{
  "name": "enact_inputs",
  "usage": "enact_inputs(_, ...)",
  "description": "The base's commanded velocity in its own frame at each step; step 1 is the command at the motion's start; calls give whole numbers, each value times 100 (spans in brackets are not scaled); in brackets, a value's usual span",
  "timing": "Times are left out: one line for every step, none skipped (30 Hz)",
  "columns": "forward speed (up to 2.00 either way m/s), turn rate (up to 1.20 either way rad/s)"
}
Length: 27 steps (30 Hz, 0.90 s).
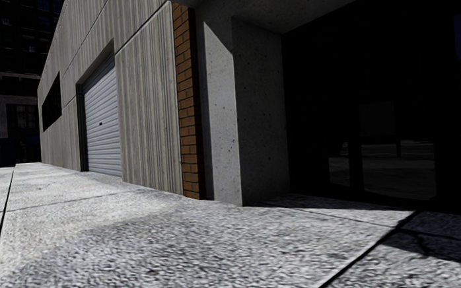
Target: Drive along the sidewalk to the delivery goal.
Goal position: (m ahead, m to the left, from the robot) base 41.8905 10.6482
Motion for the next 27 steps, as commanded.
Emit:
enact_inputs(150,92)
enact_inputs(150,120)
enact_inputs(150,120)
enact_inputs(150,120)
enact_inputs(150,120)
enact_inputs(151,120)
enact_inputs(151,120)
enact_inputs(151,120)
enact_inputs(151,120)
enact_inputs(151,120)
enact_inputs(151,120)
enact_inputs(151,110)
enact_inputs(151,95)
enact_inputs(151,95)
enact_inputs(151,77)
enact_inputs(151,54)
enact_inputs(151,45)
enact_inputs(151,34)
enact_inputs(151,34)
enact_inputs(151,16)
enact_inputs(151,0)
enact_inputs(151,0)
enact_inputs(151,0)
enact_inputs(151,0)
enact_inputs(151,0)
enact_inputs(152,0)
enact_inputs(152,0)
